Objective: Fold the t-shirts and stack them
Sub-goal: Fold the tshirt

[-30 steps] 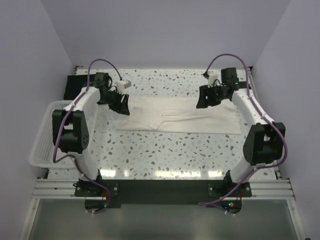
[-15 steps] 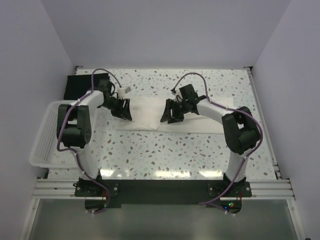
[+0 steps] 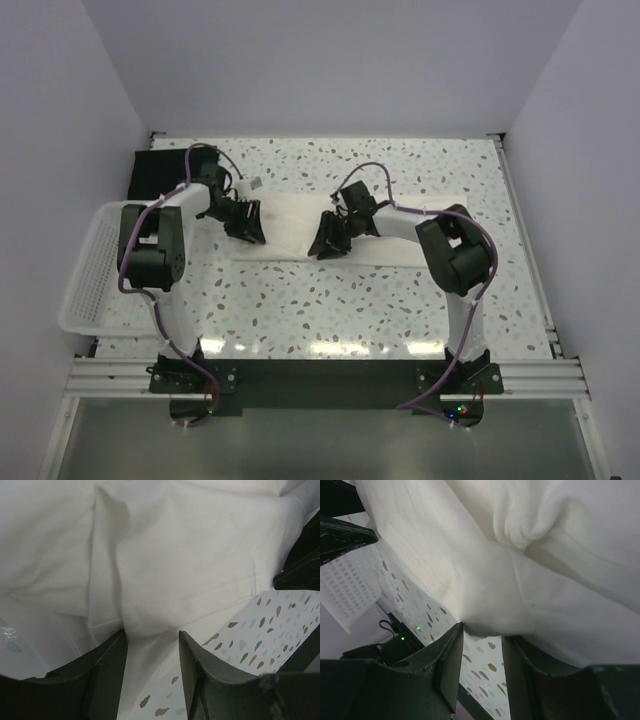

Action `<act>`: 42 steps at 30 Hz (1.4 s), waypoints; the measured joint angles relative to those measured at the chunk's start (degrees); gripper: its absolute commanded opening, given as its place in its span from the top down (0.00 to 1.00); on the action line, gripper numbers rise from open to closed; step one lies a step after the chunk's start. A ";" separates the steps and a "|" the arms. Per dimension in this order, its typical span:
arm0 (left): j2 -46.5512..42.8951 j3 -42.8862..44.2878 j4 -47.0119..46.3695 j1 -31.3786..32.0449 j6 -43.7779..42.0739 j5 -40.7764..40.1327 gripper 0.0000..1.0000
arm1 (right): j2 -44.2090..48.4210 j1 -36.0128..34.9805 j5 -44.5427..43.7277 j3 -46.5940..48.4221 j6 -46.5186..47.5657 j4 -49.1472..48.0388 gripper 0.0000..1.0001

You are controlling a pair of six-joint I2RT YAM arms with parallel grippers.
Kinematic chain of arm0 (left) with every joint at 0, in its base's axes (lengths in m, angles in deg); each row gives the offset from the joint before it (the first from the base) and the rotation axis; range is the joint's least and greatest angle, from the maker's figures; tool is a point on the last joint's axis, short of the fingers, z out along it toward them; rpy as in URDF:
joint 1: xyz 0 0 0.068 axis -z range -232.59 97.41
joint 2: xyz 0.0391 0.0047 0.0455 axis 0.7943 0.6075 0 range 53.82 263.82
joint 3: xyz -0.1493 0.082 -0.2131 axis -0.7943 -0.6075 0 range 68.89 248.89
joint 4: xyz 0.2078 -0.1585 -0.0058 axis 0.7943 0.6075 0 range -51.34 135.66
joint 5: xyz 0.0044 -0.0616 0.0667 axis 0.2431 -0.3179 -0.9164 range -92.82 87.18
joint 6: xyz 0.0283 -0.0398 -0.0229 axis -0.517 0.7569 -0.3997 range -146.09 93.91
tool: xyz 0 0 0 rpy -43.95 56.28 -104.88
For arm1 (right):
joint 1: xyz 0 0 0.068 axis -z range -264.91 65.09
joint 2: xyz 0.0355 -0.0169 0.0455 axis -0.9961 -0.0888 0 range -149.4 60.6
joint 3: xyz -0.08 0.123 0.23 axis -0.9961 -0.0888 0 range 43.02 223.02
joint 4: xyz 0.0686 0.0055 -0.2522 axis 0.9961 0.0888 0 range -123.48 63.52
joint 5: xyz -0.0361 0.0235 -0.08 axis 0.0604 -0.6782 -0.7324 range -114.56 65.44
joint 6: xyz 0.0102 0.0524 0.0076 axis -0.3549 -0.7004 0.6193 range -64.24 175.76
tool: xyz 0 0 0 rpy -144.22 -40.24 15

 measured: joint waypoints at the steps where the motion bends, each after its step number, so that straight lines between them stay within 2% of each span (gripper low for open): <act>1: -0.09 -0.37 -0.37 -0.02 0.17 0.28 0.50 | -0.20 -0.04 0.15 0.15 -0.39 -0.24 0.62; 10: -1.44 -2.58 -2.34 -0.02 0.35 0.70 0.50 | -1.81 -0.11 1.86 1.90 -2.32 -1.38 0.72; 15: -1.62 -2.78 -2.47 0.00 0.42 0.66 0.50 | -1.79 -0.11 2.97 2.25 -2.47 -1.42 0.72; 20: -1.62 -2.73 -2.45 0.00 0.81 0.61 0.53 | -1.79 -0.11 3.28 2.25 -2.45 -1.40 0.82; 24: -1.62 -2.64 -2.16 0.00 0.79 0.63 0.64 | -1.79 -0.11 3.32 2.25 -2.40 -1.38 0.94; 25: -1.62 -2.62 -2.01 0.00 0.81 0.63 0.71 | -1.79 -0.09 3.30 2.25 -2.29 -1.33 0.99; 32: -1.62 -0.42 -0.94 0.00 1.31 1.49 1.00 | -1.79 1.01 3.93 2.27 -2.12 -0.81 1.00; 38: -1.55 3.58 0.26 0.00 1.25 2.97 1.00 | -1.79 2.89 6.10 3.80 -1.86 -0.04 1.00; 39: -1.38 4.52 0.57 0.00 1.27 3.39 1.00 | -1.79 3.10 6.45 4.24 -1.86 -0.04 0.95; 42: -0.44 7.10 1.25 0.00 1.31 4.39 1.00 | -1.81 3.80 7.78 5.88 -1.86 0.11 0.94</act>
